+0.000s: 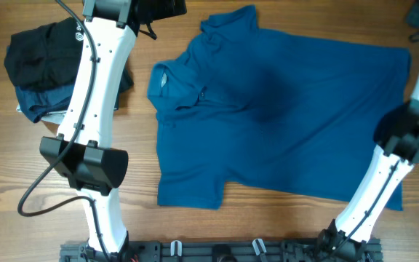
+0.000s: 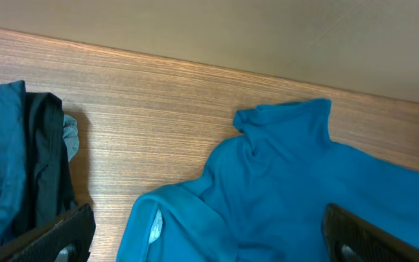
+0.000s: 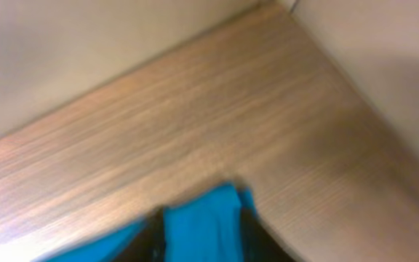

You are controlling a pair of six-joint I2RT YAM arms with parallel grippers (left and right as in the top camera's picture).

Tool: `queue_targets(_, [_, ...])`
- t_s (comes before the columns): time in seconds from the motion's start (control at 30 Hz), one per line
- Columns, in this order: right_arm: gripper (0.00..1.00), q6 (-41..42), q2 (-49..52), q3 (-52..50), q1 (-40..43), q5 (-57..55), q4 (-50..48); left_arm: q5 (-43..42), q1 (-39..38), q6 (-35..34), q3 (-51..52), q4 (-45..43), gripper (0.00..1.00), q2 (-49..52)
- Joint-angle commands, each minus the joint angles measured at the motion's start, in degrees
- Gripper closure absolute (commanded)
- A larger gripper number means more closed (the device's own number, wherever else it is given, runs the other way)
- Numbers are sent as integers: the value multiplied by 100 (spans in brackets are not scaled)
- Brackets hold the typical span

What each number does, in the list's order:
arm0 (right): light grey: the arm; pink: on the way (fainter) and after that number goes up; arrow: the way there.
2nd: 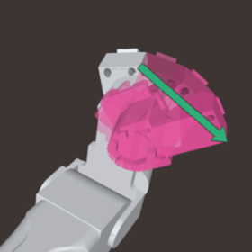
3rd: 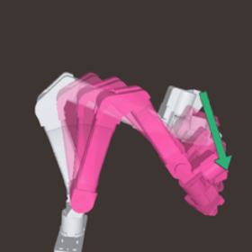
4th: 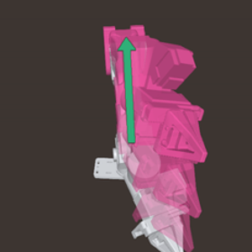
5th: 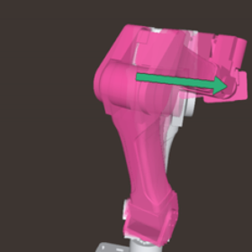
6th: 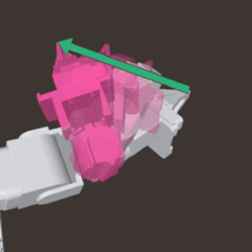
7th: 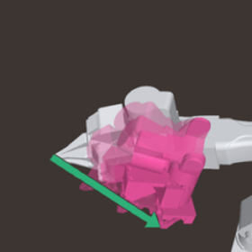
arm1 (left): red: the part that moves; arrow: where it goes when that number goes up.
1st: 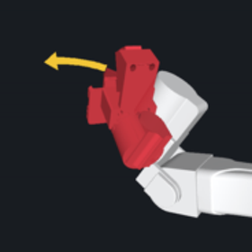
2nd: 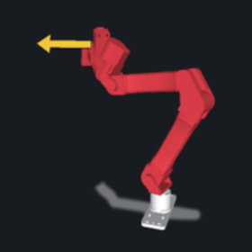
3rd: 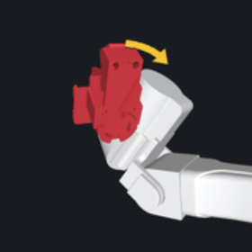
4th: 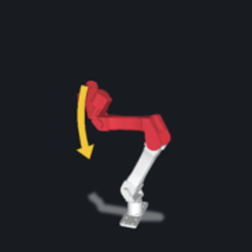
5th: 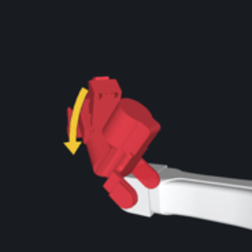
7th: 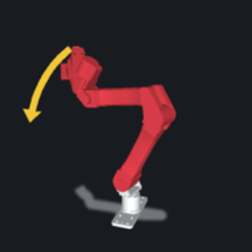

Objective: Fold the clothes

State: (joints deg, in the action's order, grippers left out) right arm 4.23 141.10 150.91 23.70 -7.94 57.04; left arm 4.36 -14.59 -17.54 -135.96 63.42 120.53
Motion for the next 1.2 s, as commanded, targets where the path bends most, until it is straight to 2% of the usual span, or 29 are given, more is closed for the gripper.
queue_targets(0.0, [35, 715, -1255, 240, -7, 164, 761, -39, 9, -98, -2, -26, 0, -20])
queue_targets(0.03, [21, 802, -1447, 240, -7, 160, 988, -55, 9, -98, -2, -70, 0, -20])
queue_targets(0.07, [2, 800, -1655, 240, -7, 162, 1231, -76, 9, -98, -2, -111, 0, -20])
queue_targets(0.27, [1, 778, -2347, 240, -2, 157, 2229, -177, 9, -94, -2, -138, 0, -20])
queue_targets(0.3, [1, 780, -2400, 240, -2, 160, 2380, -256, 9, -92, -2, -205, 7, -20])
queue_targets(0.33, [1, 785, -2433, 240, -2, 160, 2529, -372, 9, -92, -2, -258, 36, -20])
queue_targets(0.37, [0, 798, -2455, 240, -2, 162, 2723, -503, 9, -92, -2, -284, 76, 26])
queue_targets(0.4, [1, 793, -2457, 240, -2, 160, 2865, -570, 7, -94, -2, -289, 96, 63])
queue_targets(0.53, [1, 774, -2430, 234, -2, 157, 3447, -601, -107, 146, 0, -278, 96, 511])
queue_targets(0.7, [1, 776, -2430, 236, -2, 160, 3497, -564, -28, 337, 0, -280, 95, 1180])
queue_targets(0.8, [1, 776, -2430, 236, -2, 160, 3495, -590, 46, 575, 0, -315, 88, 1578])
queue_targets(0.97, [1, 776, -2433, 236, -2, 157, 3495, -688, 109, 1467, 0, -343, 67, 2074])
queue_targets(1.07, [1, 776, -2430, 236, -2, 160, 3495, -695, 164, 1589, 0, -431, 59, 2208])
queue_targets(1.17, [1, 776, -2430, 236, -2, 157, 3495, -1060, 221, 2105, 0, -426, 52, 2304])
